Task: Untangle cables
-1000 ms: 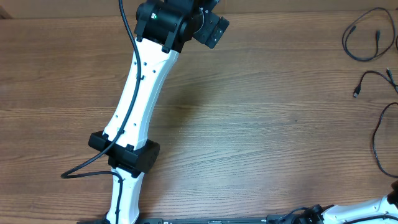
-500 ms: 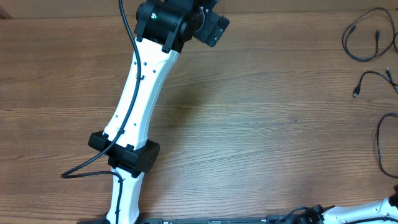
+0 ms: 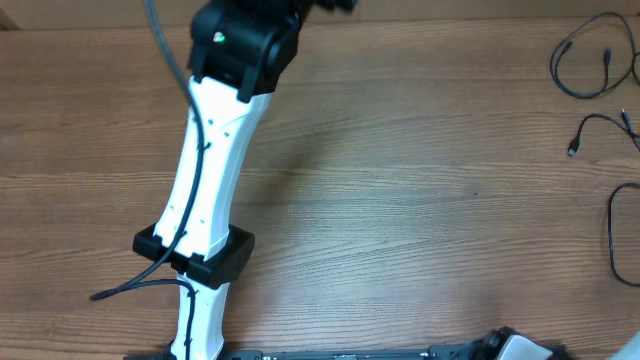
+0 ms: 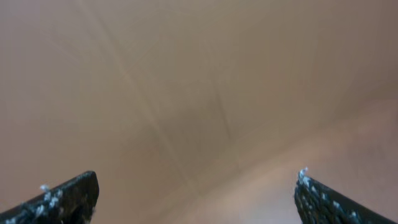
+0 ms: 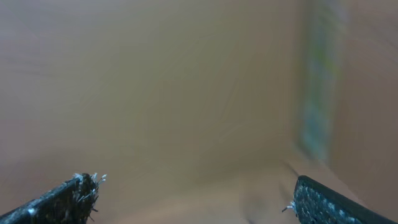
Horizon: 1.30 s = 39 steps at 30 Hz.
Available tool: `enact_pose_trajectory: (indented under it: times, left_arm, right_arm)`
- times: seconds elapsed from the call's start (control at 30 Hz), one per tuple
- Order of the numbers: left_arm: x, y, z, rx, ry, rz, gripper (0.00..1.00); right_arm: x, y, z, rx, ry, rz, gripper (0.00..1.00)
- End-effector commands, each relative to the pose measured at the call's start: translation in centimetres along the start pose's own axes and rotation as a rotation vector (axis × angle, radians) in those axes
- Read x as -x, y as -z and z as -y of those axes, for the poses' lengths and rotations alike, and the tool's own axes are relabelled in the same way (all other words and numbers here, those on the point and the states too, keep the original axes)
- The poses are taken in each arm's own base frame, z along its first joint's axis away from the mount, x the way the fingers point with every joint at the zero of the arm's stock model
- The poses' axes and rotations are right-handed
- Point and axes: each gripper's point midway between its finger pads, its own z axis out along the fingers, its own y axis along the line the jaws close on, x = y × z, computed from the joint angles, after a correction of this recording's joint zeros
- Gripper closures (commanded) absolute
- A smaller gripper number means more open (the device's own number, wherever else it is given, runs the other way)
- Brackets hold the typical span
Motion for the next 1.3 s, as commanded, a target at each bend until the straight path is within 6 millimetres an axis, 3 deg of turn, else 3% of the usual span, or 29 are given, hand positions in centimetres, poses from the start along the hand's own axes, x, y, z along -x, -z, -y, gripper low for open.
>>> enact_pose_trajectory:
  times: [0.0,0.03,0.1,0.2,0.27,0.33,0.47,0.63,1.0,1.07,1.13,1.2,1.27]
  left_arm:
    - [6.1,5.2,-5.0,0.174,0.014,0.183,0.00]
    - [7.2,6.0,-6.0,0.202,0.028,0.227,0.00]
    - [9.3,7.7,-7.4,0.241,0.038,0.310,0.00]
    - [11.9,11.0,-8.8,0.281,0.012,0.397,0.00]
    - [12.4,13.4,-9.4,0.286,0.010,0.400,0.00]
    - [12.1,15.6,-9.9,0.289,0.004,0.375,0.00]
    - [9.7,19.8,-12.3,0.404,-0.026,0.250,0.00]
    - [6.8,24.1,-13.1,0.432,-0.040,0.173,0.00]
    - [4.6,31.6,-13.4,0.405,0.008,0.206,0.00]
    - [4.4,32.3,-13.5,0.404,0.022,0.209,0.00]
    - [4.3,32.6,-13.5,0.400,0.042,0.211,0.00]
    - [4.3,32.6,-13.5,0.397,0.063,0.213,0.00]
    - [4.0,32.5,-13.4,0.391,0.089,0.209,0.00]
  right_arm:
    - [4.6,2.7,-10.5,0.269,0.092,0.140,0.00]
    - [6.0,3.8,-13.3,0.338,0.113,0.196,0.00]
    - [7.7,5.4,-17.0,0.437,0.128,0.261,0.00]
    - [6.8,6.6,-21.3,0.576,0.112,0.232,0.00]
    - [5.1,6.8,-22.2,0.591,0.123,0.179,0.00]
    - [4.5,7.7,-21.9,0.537,0.126,0.169,0.00]
    - [3.0,11.1,-21.2,0.505,0.138,0.166,0.00]
    - [1.6,19.0,-20.0,0.537,0.148,0.285,0.00]
    - [0.3,43.4,-17.4,0.705,0.167,0.762,0.00]
    - [-0.4,45.5,-17.1,0.708,0.190,0.812,0.00]
    - [-1.1,45.2,-17.2,0.612,0.337,0.878,0.00]
    - [-1.4,42.6,-17.0,0.517,0.383,0.864,0.00]
    - [-2.0,38.9,-15.5,0.383,0.345,0.797,0.00]
